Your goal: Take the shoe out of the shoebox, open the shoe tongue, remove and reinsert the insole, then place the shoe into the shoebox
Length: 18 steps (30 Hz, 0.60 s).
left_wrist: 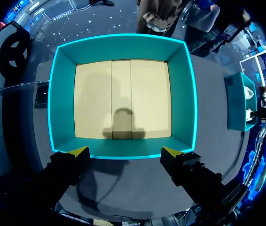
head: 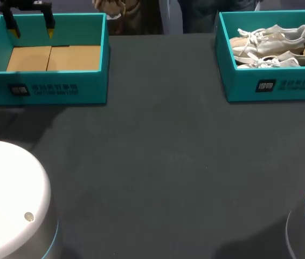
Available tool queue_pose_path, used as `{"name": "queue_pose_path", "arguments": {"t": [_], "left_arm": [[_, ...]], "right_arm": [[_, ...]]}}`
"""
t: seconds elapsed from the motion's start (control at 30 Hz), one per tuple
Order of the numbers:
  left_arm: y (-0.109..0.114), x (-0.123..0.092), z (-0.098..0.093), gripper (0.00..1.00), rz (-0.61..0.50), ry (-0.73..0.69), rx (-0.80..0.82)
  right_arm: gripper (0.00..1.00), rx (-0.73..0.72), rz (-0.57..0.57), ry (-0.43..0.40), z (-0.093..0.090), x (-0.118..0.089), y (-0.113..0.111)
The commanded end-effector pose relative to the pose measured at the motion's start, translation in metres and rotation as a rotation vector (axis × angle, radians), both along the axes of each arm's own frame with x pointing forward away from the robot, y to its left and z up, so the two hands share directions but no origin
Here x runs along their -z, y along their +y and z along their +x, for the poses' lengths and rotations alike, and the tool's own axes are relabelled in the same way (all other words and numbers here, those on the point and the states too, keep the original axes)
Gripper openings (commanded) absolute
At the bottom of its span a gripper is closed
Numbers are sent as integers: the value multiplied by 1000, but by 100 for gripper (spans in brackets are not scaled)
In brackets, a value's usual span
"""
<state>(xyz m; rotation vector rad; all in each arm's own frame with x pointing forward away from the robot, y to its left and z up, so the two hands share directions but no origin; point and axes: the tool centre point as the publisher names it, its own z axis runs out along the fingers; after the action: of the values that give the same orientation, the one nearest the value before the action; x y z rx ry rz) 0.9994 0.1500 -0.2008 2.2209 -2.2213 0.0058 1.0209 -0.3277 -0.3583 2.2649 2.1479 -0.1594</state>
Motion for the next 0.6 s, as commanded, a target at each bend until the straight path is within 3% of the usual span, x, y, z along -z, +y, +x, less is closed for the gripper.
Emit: {"name": "queue_pose_path", "arguments": {"t": [0.03,0.07,0.6], "left_arm": [[0,0,0,100,1,1,0],[0,0,0,100,1,1,0],[0,0,0,100,1,1,0]], "right_arm": [[4,4,-1,3,0,1,4],[0,5,-2,3,0,0,4],[0,42,-32,1,-1,-14,-8]]}}
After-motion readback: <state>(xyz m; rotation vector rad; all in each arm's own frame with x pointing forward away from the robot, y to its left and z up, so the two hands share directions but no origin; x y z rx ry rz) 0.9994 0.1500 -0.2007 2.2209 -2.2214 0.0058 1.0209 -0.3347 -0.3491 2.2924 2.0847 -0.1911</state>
